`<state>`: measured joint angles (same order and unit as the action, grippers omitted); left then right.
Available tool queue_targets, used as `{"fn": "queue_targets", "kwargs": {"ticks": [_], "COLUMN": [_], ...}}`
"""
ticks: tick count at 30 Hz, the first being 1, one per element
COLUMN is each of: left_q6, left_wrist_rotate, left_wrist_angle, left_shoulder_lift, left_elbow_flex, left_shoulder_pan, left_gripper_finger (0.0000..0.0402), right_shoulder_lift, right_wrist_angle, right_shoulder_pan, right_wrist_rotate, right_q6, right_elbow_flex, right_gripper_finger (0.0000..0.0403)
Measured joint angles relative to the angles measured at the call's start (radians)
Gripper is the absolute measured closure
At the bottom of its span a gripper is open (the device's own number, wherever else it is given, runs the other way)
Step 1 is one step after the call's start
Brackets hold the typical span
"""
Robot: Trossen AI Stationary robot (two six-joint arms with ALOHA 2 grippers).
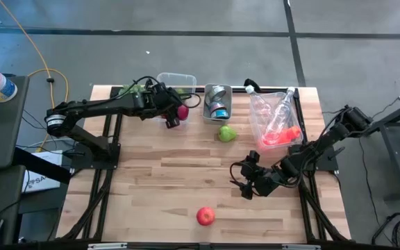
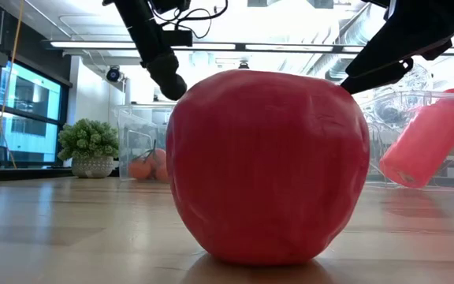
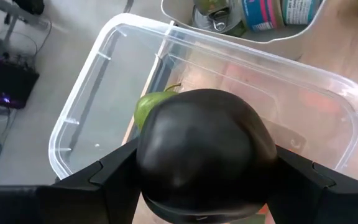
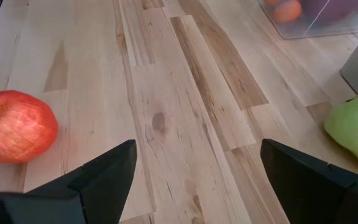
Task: Pick & Place Food Item
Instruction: Put the black plum into the left transparent bin
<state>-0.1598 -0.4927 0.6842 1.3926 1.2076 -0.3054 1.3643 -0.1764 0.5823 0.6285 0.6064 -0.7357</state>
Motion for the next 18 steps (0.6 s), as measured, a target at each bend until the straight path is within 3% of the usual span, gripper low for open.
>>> {"fn": "queue_targets", "kwargs": {"ticks": [7, 14, 18], "left_q6": [-0.032, -0.102, -0.101], "left_wrist_rotate": [0.002, 0.146, 0.148], "left_wrist_angle": [0.007, 0.045, 0.049], "left_shoulder_lift": [0.0, 0.0, 0.0], "left_elbow_flex": [0.0, 0.0, 0.0], "left_shoulder_pan": [0.0, -0.007, -0.01], "left_gripper_finger": [0.0135, 0.0135, 0.0135], "right_shoulder_lift": [0.0, 0.0, 0.0], "right_wrist_angle": [0.0, 0.001, 0.001], "right_shoulder_pan": [0.0, 0.0, -0.001], "right_wrist_rotate": [-0.002, -0.003, -0.001], "right_q6": [0.0, 0.03, 0.03], "right_elbow_flex": [0.0, 0.0, 0.0], "right_gripper_finger": [0.007, 0.007, 0.007]}}
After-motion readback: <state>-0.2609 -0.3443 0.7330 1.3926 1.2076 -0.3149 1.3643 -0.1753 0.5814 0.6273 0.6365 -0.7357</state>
